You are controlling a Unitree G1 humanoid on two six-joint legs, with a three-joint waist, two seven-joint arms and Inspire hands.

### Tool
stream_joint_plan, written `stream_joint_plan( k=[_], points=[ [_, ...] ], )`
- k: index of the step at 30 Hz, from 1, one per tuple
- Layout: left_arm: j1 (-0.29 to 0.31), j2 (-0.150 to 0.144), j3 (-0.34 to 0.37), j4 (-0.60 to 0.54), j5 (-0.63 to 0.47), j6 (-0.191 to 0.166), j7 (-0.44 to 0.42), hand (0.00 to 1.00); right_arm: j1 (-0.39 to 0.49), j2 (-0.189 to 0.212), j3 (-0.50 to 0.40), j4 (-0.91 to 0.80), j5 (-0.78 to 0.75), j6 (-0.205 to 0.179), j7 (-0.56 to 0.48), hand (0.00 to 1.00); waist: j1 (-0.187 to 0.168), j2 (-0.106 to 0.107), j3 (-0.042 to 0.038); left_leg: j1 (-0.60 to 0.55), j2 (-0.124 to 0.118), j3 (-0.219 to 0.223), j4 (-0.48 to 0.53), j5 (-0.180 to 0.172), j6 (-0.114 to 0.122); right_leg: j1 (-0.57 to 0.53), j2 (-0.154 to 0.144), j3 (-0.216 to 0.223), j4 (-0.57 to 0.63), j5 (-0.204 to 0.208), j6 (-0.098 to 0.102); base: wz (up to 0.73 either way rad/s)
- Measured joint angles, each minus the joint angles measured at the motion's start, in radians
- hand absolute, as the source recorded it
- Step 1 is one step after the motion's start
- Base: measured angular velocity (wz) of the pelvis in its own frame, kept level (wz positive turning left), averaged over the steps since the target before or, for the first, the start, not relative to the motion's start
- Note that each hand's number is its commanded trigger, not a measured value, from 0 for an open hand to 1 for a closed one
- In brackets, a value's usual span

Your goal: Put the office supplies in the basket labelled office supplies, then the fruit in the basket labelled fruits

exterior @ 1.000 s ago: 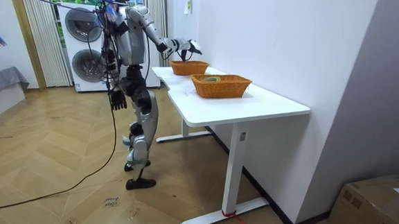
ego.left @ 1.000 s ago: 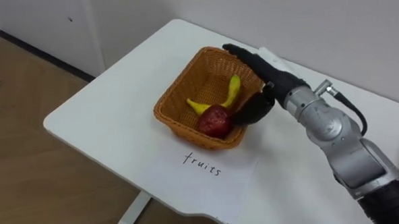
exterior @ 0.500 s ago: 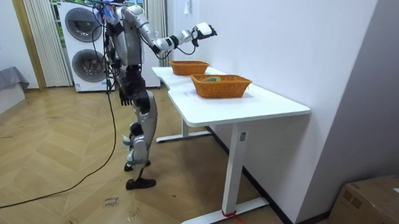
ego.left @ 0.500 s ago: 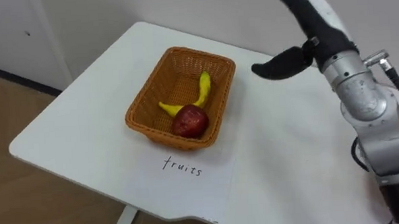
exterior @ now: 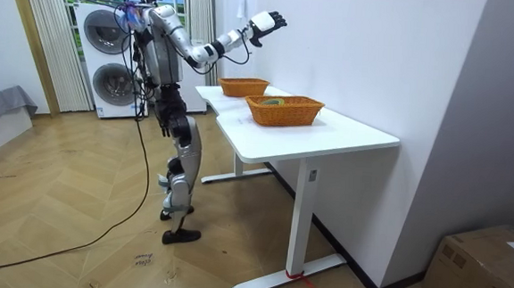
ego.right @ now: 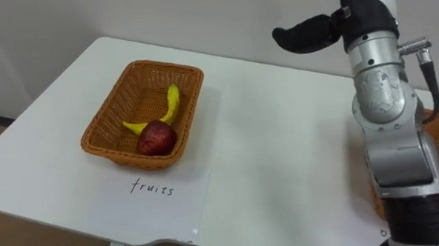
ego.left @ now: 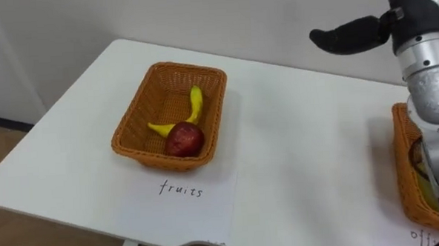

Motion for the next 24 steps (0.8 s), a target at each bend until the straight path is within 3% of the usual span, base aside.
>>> stream_joint_plan(
  k=[5,9,13,14,18,24],
  points=[
    [0.003,-0.009,0.001,0.0,0.0,-0.001,-0.002,0.0,0.001,0.0,-0.022,0.0,0.001,-0.017,-0.017,0.0,-0.01,0.006,0.001,-0.003,0.006,0.011,0.006,-0.005,0.001,-0.005,0.004,0.018,-0.002,0.004,0.0,-0.06],
    [0.006,-0.009,0.002,0.0,-0.001,-0.001,-0.02,0.0,0.002,0.0,-0.058,-0.007,0.007,-0.023,-0.052,0.0,-0.026,0.02,-0.0067,-0.001,0.012,0.015,0.005,-0.007,0.002,-0.003,0.005,0.021,-0.002,0.005,0.0,-0.01],
    [0.032,-0.011,0.001,0.004,-0.001,-0.02,-0.015,0.0,0.044,0.0,-0.11,-0.007,0.042,-0.073,-0.118,0.0,-0.053,0.033,-0.0047,0.022,0.014,0.021,-0.005,-0.007,0.001,0.014,0.006,0.023,-0.005,0.005,0.0,-0.03],
    [0.035,-0.011,0.002,0.004,-0.001,-0.031,-0.015,0.0,0.068,0.001,-0.134,-0.008,0.042,-0.085,-0.139,0.0,-0.063,0.029,-0.0074,0.025,0.015,0.023,-0.007,-0.008,0.001,0.014,0.006,0.023,-0.005,0.005,0.0,-0.03],
    [0.052,-0.02,0.008,0.004,0.003,-0.039,-0.016,0.0,0.124,0.001,-0.223,-0.008,0.059,-0.09,-0.204,0.0,-0.087,0.032,-0.0057,0.027,0.015,0.038,-0.012,-0.008,0.001,0.009,0.006,0.043,-0.005,0.005,0.001,-0.13],
    [0.051,-0.02,0.028,-0.001,0.003,-0.06,-0.017,0.0,0.233,0.0,-0.317,-0.031,0.243,-0.104,-0.306,0.0,-0.095,0.016,-0.0114,0.034,0.016,0.075,-0.02,-0.009,-0.001,-0.006,0.014,0.085,-0.005,0.004,0.0,-0.21]
  ],
)
